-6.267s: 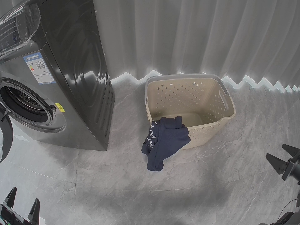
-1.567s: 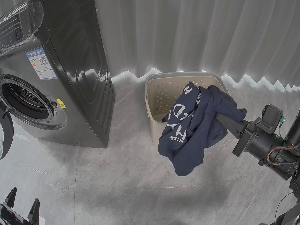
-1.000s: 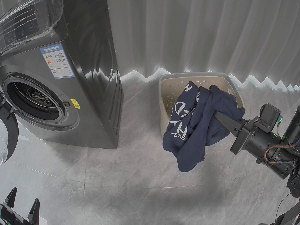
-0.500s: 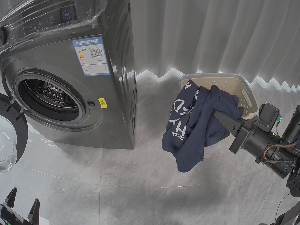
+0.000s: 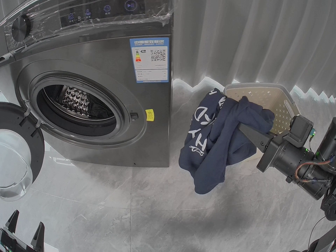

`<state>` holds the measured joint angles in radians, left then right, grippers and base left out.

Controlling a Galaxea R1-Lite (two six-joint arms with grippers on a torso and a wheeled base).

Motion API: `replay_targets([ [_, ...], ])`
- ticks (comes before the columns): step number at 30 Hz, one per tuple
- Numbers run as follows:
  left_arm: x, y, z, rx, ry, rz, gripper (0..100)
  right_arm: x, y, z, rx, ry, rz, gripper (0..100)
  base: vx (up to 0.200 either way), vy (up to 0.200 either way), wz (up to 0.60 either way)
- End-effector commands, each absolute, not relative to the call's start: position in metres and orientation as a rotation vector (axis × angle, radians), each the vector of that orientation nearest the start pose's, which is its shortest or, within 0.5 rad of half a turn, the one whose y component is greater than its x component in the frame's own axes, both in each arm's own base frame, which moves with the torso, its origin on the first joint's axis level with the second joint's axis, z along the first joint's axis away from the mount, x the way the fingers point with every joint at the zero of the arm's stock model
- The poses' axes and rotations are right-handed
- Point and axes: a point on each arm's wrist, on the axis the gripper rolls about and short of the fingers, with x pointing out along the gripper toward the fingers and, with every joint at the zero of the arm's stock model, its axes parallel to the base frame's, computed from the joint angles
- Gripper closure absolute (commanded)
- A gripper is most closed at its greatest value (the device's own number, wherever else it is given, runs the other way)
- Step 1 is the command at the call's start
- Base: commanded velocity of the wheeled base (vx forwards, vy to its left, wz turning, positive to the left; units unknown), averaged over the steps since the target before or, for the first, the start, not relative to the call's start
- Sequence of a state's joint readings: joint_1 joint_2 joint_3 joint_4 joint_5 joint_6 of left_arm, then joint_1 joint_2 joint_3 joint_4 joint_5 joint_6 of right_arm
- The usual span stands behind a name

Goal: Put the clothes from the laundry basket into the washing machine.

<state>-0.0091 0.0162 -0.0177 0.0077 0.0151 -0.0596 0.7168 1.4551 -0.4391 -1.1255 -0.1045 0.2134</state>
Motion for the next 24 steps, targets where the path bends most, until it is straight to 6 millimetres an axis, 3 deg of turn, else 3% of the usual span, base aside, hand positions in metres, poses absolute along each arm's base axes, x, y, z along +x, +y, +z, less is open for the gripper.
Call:
replay_targets([
  [1,-0.0227,0.0006,0.0752,-0.060,0.009,0.006,0,0.1715,0.1458,0.2048,0.260,-0.058,0.621,100,0.000,0.200,0.00],
  [16,-0.0227,0.0006,0.0752,-0.060,0.009,0.006,0,0.1715,0.1455,0.2110,0.275,-0.107,0.630,100,0.000,0.200,0.00],
  [22,-0.0227,0.0006,0.0752,-0.060,0.009,0.006,0,0.1715,0.1455,0.2109,0.275,-0.106,0.630,100,0.000,0.000,0.00],
  [24,-0.0227,0.0006,0.0752,-0.060,0.009,0.006,0,0.1716,0.1455,0.2098,0.273,-0.102,0.629,100,-0.200,0.000,0.00],
])
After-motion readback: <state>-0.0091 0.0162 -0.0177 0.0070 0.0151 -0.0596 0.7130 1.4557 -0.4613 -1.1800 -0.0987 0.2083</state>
